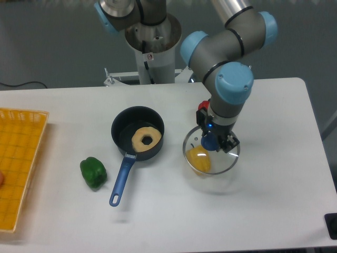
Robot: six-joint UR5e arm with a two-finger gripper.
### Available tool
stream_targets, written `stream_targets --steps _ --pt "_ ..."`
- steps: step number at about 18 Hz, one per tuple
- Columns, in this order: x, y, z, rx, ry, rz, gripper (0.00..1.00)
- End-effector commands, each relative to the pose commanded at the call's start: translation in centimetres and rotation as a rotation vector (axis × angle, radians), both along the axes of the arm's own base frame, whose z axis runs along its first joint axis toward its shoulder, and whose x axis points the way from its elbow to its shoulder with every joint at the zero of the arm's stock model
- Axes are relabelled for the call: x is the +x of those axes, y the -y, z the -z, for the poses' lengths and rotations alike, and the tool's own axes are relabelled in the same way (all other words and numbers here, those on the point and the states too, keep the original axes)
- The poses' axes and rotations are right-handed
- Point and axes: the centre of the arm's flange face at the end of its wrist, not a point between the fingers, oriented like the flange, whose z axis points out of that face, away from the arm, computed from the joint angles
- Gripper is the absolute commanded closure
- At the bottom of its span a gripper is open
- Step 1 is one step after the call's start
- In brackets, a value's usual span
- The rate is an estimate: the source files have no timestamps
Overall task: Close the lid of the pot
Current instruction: 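Carry the glass lid over the blue saucepan and lower it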
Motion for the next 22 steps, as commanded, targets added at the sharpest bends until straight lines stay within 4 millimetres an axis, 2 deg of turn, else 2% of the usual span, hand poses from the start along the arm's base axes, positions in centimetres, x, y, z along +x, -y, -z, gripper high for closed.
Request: stream_targets --steps 4,10,14,22 --pt "2.4 -1.5 -0.6 -0.006 0.005 -0.006 0.44" --pt "6.5 -3.3 -0.4 -0.015 0.019 0.028 0.44" --pt "8.6 -3.5 -1.2 -0.031 0.042 0.049 0.44" --pt "11.8 -3.7 0.4 -0.044 0.088 0.03 0.44"
